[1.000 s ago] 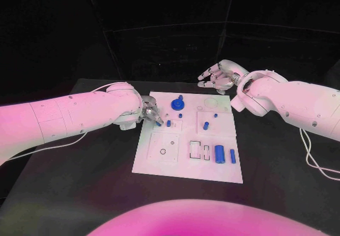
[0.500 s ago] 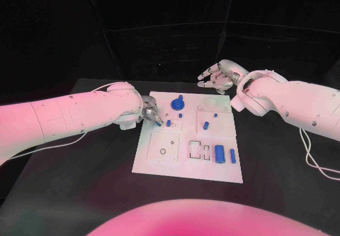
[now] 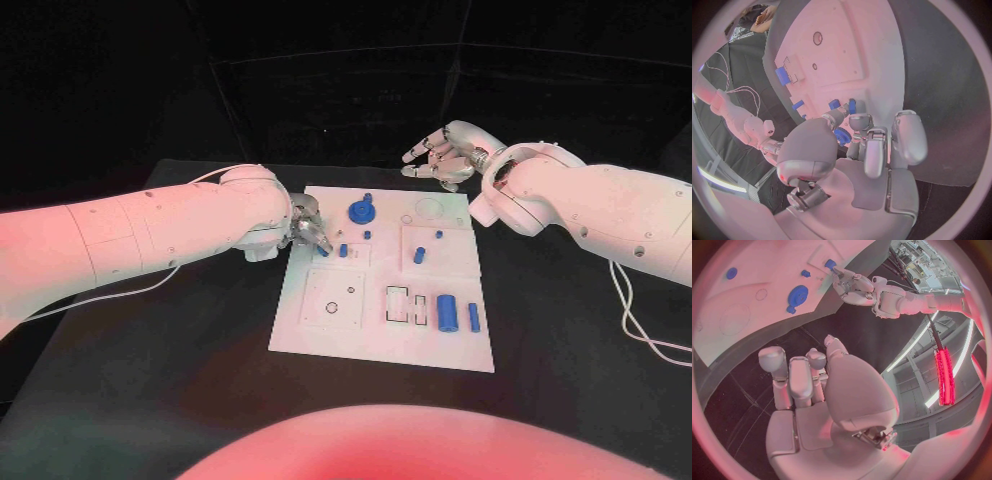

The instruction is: Assemble the parts on the task board

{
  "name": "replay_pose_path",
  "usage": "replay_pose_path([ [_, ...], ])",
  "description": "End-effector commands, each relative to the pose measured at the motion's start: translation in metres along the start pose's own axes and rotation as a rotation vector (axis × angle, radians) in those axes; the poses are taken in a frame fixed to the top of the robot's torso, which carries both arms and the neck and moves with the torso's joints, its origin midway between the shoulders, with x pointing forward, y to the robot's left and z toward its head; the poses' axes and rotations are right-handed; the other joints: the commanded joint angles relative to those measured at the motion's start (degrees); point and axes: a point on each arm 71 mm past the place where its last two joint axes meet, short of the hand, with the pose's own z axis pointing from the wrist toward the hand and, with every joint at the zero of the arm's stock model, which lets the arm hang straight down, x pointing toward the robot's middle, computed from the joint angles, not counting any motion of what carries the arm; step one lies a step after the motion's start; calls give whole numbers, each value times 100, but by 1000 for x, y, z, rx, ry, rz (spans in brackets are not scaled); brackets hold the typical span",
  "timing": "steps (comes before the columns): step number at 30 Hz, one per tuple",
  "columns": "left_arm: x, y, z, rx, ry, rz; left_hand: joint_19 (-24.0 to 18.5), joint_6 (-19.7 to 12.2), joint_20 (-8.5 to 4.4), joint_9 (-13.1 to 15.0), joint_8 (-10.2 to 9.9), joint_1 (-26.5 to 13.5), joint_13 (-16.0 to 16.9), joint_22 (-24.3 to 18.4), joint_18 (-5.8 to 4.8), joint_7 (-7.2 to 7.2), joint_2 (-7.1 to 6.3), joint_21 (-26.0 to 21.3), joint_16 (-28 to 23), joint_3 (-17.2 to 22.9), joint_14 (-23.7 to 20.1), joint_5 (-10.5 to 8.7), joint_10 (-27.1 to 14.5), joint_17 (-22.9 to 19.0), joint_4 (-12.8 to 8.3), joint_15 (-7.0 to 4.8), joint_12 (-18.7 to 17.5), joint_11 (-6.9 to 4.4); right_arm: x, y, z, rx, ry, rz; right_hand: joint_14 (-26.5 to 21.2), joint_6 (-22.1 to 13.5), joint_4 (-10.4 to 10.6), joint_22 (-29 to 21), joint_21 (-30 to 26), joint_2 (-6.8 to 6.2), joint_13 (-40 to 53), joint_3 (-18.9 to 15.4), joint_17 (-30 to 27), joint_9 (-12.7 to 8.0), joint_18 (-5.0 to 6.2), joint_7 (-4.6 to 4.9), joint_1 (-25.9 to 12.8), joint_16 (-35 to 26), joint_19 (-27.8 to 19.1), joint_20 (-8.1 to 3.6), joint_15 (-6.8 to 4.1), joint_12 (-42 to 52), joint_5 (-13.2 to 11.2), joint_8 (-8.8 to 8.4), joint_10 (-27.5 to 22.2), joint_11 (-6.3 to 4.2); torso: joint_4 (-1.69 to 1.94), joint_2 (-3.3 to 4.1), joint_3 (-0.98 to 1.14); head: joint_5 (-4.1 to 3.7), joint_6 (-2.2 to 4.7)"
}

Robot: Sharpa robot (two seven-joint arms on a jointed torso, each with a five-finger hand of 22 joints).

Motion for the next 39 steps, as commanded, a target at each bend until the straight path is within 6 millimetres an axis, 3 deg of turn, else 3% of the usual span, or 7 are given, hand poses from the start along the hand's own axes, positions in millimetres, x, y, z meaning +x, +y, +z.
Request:
replay_pose_path([
  [1,6,4,2,-37,39,30,306,17,-33,4,16,-90,18,953,-72,-37,-29,14,18,117,616,7,27,1509,-149,-41,42,-28,0,2,0,-11,0,2,106,-39,46,-7,-29,3,-2,3,7,-7,46,-13,-2,-16,18,16,-23,-22,26,23,-35,-6,-4,0,0,-8,1],
  [17,5,2,3,-36,36,30,320,84,-49,-1,53,-177,94,976,-83,-68,-3,74,18,-94,616,8,66,1509,-20,-62,82,-54,0,2,1,-11,0,2,106,-39,46,-7,-29,3,-2,3,7,-7,46,-13,-2,-16,18,16,-23,-22,26,23,-35,-6,0,-2,1,-9,1],
  [21,5,3,3,-38,34,29,329,106,-54,-19,47,-339,116,988,-90,-72,85,107,18,-154,616,12,79,1509,148,-67,92,-57,0,2,0,-11,0,2,106,-39,46,-7,-29,3,-2,3,7,-7,46,-13,-2,-16,18,16,-23,-22,26,23,-35,-6,-1,0,1,-12,1],
  [39,4,3,4,-39,16,18,344,156,-75,-97,43,-745,194,1011,-98,-94,107,151,18,-84,616,25,109,1509,388,-90,125,-78,0,2,1,-11,0,2,106,-39,46,-7,-29,3,-2,3,7,-7,46,-13,-2,-16,18,16,-23,-22,26,23,-35,-6,-2,-1,1,-20,1],
])
